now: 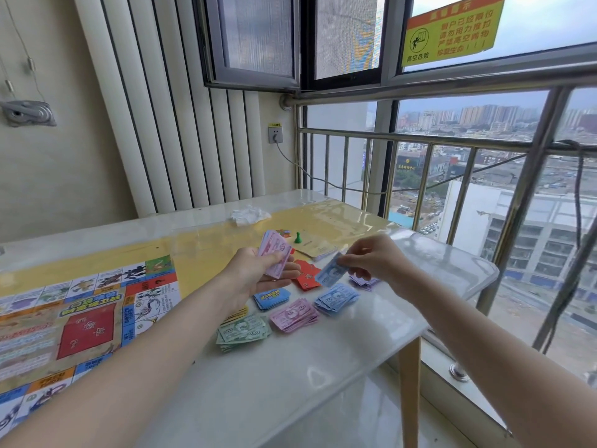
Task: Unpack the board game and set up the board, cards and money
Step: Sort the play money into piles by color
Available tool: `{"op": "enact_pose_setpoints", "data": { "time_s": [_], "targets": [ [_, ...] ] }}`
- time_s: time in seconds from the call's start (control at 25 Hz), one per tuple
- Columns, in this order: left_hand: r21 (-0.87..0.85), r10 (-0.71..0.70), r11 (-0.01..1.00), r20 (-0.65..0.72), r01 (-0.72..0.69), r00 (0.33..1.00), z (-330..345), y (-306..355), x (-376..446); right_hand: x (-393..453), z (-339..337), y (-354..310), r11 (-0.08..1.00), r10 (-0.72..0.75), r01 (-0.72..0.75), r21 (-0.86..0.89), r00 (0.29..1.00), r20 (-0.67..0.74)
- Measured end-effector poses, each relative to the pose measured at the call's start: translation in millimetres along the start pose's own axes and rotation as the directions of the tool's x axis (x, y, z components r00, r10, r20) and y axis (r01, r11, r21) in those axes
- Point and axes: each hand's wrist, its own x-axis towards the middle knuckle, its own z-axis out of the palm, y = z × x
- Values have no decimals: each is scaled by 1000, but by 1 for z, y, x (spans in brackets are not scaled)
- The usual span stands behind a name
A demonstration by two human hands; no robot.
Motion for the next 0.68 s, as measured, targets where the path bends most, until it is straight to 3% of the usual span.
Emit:
{"op": "enact_pose_setpoints", "data": {
  "time_s": [0.08, 0.16, 0.28, 0.36, 0.48, 0.6, 0.68],
  "targets": [
    [20, -6, 1000, 15, 5, 1000, 2, -2, -1, -1, 4, 14, 997, 37, -36, -68, 999, 19],
    [33, -7, 999, 24, 6, 1000, 5, -4, -1, 2, 12, 26, 958, 29, -19, -286, 999, 30],
    [40, -11, 999, 38, 9, 999, 7, -5, 0, 4, 17, 32, 728, -29, 44, -684, 999, 34],
    [55, -18, 998, 52, 16, 998, 9, -7, 0, 2, 18, 24, 660, -59, 63, -749, 998, 32],
    [63, -30, 998, 76, 25, 997, 8, -7, 0, 2, 20, 0, 778, -167, 142, -613, 986, 17],
    [60, -43, 998, 142, 35, 989, 5, -5, -1, 5, 31, -23, 962, -133, 159, -223, 983, 129],
    [81, -57, 996, 194, 42, 979, 1, 0, -3, 9, 40, -25, 985, -139, 155, -78, 973, 185]
  ]
}}
